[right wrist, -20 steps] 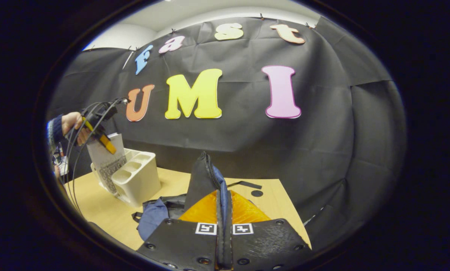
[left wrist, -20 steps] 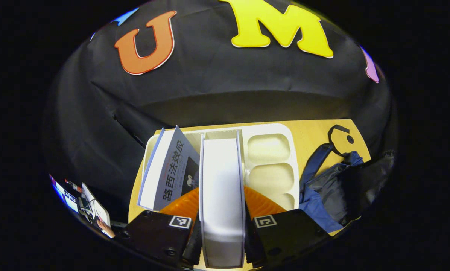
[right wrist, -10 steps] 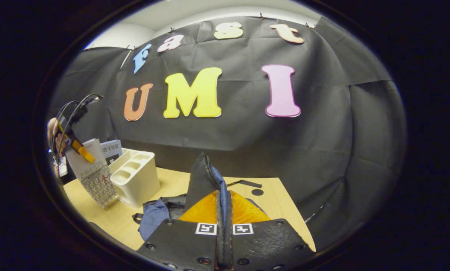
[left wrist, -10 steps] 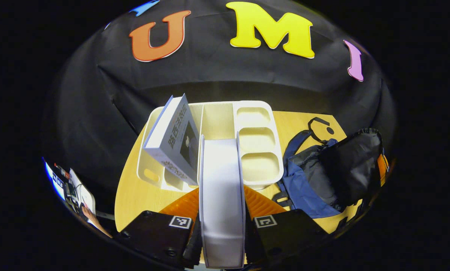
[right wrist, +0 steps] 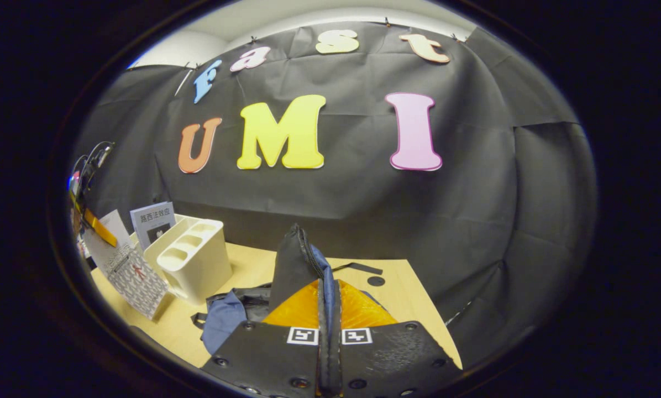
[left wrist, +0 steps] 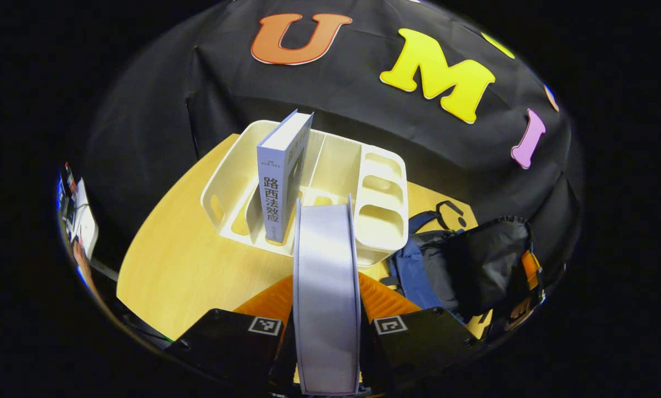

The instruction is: Open the schoolbag, grab two books from the bookshelf and put them into the schoolbag.

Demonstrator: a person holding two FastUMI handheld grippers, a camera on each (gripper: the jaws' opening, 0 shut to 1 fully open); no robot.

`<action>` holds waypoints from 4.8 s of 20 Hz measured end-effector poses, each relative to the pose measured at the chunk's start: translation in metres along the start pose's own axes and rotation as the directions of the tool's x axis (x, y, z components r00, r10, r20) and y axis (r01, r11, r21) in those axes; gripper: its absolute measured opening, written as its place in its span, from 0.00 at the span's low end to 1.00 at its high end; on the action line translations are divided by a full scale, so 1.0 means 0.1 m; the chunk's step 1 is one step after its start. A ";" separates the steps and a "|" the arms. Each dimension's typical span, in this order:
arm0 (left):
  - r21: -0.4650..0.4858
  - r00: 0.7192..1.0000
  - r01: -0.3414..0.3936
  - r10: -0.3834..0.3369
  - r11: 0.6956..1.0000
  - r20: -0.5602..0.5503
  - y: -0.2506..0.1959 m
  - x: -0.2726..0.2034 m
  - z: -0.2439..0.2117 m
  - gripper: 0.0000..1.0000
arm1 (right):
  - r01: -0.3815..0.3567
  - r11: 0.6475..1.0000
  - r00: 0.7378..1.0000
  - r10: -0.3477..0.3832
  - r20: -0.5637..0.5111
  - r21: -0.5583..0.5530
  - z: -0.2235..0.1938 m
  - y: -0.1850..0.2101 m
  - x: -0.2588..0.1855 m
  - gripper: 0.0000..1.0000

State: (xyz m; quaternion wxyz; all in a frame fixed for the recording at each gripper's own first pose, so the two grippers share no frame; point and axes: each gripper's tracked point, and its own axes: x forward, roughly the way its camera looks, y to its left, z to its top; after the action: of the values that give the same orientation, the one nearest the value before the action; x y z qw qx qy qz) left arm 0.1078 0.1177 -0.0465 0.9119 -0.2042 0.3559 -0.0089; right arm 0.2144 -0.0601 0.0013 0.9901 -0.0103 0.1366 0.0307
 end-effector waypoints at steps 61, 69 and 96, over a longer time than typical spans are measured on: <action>-0.049 0.930 0.367 -0.365 0.929 0.045 -3.03 2.38 -1.39 0.95 | -0.050 0.998 0.997 0.048 0.061 0.034 0.18 -0.08 -0.08 0.01; 0.131 0.919 0.393 -0.391 0.910 -0.043 -2.87 2.10 -1.29 0.98 | 0.003 0.999 0.999 -0.004 0.032 0.037 0.02 -0.18 -0.16 0.01; 0.517 0.891 -0.157 -0.105 0.841 0.441 -0.93 0.39 0.28 0.99 | -0.005 1.000 0.999 0.005 0.034 -0.003 -0.05 0.22 -0.27 0.01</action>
State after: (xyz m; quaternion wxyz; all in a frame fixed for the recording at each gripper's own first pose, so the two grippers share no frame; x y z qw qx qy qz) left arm 0.1671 0.0361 -0.0174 0.9893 0.0692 0.1194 -0.0482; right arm 0.1856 -0.0398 0.0041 0.9922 -0.0106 0.1199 0.0334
